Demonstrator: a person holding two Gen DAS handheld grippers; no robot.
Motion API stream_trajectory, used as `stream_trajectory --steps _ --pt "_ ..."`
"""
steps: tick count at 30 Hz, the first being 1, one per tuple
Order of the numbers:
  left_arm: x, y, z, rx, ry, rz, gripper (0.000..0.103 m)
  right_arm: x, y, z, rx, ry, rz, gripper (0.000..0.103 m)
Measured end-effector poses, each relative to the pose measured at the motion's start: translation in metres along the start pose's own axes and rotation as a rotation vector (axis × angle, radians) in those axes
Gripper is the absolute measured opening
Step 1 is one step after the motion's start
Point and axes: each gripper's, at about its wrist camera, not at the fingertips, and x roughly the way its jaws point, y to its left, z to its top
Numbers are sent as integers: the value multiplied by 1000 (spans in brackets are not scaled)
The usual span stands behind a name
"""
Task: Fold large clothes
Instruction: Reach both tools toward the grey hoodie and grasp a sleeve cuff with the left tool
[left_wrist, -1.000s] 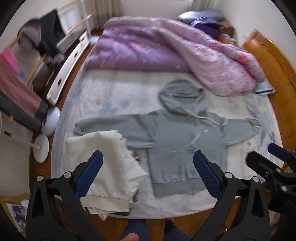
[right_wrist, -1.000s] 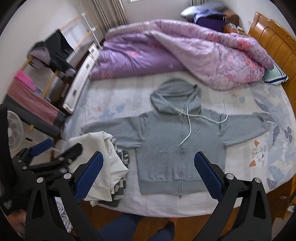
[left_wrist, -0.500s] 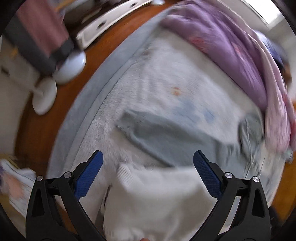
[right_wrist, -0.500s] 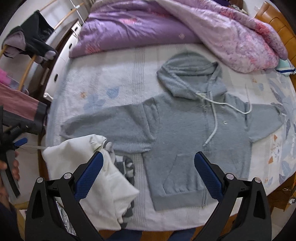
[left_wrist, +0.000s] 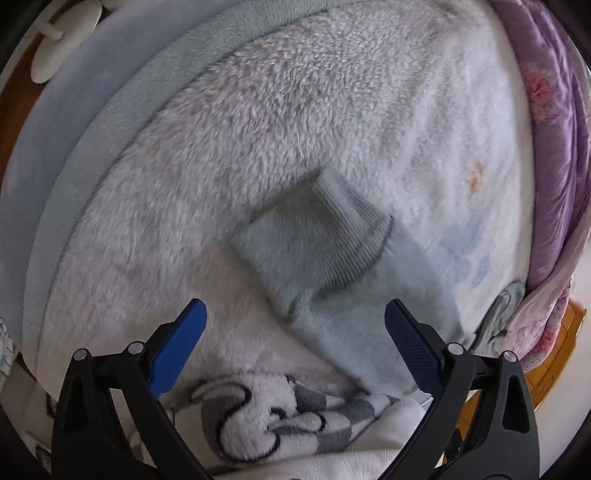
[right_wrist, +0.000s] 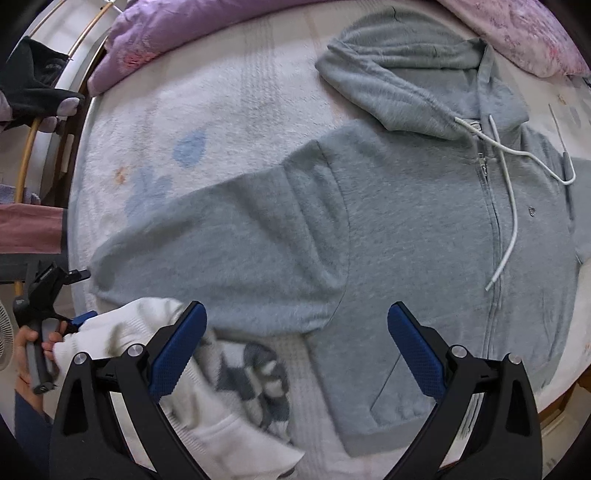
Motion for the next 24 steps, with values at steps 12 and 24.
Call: stream_trajectory --steps 12,24 --pt "-31 -46 -14 234 -166 42 14 88 -45 10 63 119 87 7" --pt "-142 -204 -236 557 -495 -178 14 84 -100 22 54 178 286 2"
